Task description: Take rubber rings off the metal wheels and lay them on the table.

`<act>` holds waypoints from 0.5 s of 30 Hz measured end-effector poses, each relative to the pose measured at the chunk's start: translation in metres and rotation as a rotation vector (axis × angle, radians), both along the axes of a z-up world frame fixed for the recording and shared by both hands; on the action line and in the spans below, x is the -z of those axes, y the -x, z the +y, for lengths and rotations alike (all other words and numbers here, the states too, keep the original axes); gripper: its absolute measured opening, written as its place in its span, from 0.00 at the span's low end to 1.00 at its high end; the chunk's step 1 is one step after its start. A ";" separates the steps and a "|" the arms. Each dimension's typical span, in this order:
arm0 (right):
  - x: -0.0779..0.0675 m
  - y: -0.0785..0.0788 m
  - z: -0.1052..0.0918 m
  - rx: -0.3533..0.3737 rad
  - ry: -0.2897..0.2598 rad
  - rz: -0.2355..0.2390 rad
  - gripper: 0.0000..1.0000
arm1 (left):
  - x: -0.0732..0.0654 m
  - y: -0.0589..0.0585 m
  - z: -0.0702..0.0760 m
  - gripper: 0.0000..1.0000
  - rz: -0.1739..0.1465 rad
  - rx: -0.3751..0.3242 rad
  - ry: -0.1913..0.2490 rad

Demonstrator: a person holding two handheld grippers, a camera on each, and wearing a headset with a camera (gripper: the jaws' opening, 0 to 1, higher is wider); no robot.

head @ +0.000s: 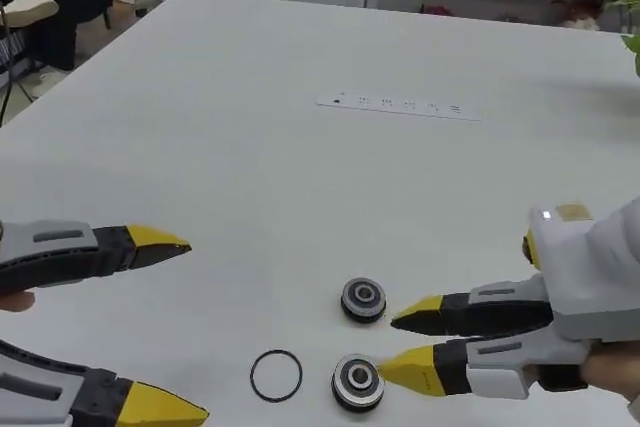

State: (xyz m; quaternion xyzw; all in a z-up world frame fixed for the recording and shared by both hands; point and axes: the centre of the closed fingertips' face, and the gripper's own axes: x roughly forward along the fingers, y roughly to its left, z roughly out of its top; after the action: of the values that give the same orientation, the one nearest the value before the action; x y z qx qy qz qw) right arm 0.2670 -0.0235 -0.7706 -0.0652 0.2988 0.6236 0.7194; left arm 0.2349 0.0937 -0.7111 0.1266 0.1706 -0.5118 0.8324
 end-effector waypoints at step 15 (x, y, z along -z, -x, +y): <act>0.007 0.004 -0.017 -0.033 0.018 -0.031 0.30 | -0.011 -0.009 -0.032 0.72 -0.030 0.089 -0.013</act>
State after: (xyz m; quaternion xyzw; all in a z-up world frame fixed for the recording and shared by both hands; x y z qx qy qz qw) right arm 0.2627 -0.0408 -0.7777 -0.0864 0.2921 0.6316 0.7130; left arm 0.2440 0.0615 -0.6998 0.1472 0.1557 -0.5450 0.8106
